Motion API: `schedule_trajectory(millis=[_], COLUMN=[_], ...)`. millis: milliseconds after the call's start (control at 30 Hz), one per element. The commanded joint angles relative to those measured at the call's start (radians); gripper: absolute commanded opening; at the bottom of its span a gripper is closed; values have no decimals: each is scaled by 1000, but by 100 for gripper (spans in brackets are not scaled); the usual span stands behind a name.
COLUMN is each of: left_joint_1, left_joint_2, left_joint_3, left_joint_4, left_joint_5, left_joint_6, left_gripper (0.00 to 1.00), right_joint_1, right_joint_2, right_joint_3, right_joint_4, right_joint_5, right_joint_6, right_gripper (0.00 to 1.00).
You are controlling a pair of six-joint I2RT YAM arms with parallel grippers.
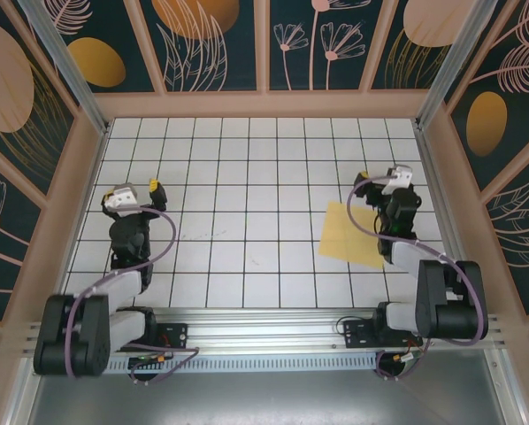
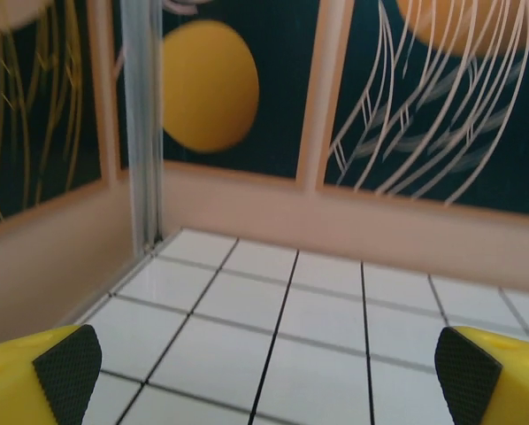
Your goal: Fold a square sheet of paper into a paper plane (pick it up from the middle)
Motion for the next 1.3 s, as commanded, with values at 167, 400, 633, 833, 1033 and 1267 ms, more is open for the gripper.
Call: schedule_trajectory(millis=[167,400,633,833,1033,1267], left_joint_1=[2,3,2,2,2,-10], left_joint_2=[-394,-636,-687,-559,-356,-264], left_joint_3=[44,66,9,33,97,125], left_joint_4=[-459,-913,-969,-968,-955,-968], left_joint_5=[-18,-39,264,391,545,634], left_joint_6=[-298,-602,-624,-621,-596,-554], left_gripper=[99,99,99,99,98,99], right_joint_1=[1,182,229,300,458,670], right_joint_2=[65,-26,8,87,219,460], right_joint_3=[274,156,67,41,113,358], right_joint_4=[-756,-883,-867,-812,-734,-811], right_joint_5=[-371,-239,-208,-226,-248,-258], right_joint_6=[300,355,433,494,496,360], right_gripper=[95,85,80,77,73,69])
